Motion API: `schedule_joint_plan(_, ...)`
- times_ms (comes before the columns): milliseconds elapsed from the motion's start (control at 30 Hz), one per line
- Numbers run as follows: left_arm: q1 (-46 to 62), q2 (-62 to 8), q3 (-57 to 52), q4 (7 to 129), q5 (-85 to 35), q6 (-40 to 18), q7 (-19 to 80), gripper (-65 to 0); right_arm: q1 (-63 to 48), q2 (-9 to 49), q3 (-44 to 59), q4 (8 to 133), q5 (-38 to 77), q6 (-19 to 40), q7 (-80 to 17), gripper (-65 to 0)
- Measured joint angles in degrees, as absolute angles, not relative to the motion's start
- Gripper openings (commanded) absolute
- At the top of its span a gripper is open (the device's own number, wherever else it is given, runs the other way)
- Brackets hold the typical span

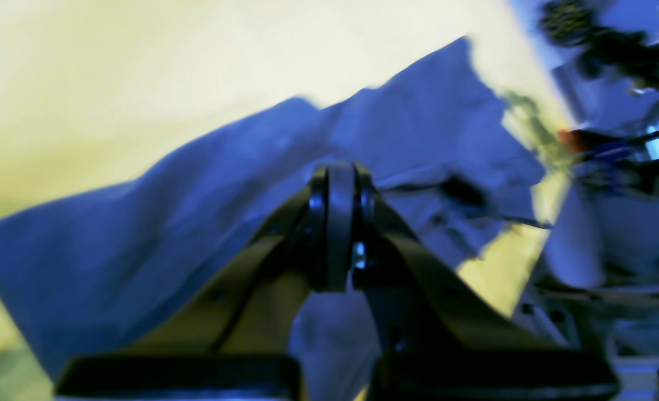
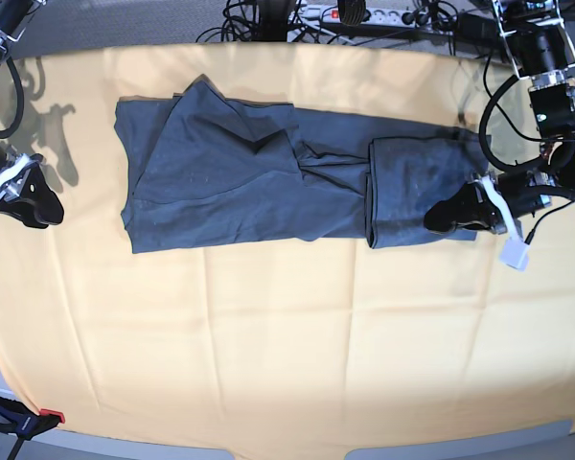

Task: Fold the T-shirt properly
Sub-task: 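Grasp the other strip end with the left gripper and fold it inward, then grasp the folded end with the right gripper and fold it over again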

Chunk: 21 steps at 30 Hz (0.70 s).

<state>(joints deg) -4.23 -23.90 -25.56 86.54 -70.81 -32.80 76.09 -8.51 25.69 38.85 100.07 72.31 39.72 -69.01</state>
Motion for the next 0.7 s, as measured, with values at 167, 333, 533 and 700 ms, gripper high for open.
schedule_joint_plan(167,-0.5,-22.7,-25.5,86.5,-64.2,-32.6,73.5,-65.0,-8.4,25.7,38.5,100.1,72.6,39.7,-69.0,-37.9)
schedule_joint_plan(333,3.0,-22.7,-25.5,86.5,-58.9,-32.6,69.6,-65.0,-8.4,23.1,32.7,100.1,66.3,39.2,-68.6,-27.3)
schedule_joint_plan(533,5.2,-22.7,-25.5,86.5,-58.6,-31.5,67.3,-65.0,-8.7,16.3,27.7,100.1,54.1,34.5,-66.6,-27.3)
schedule_joint_plan(700,5.2,-22.9,-25.5,86.5,-58.4,-31.5,67.3,-65.0,-9.0,15.0,27.9,99.6,52.6,30.0,-66.0,-27.0)
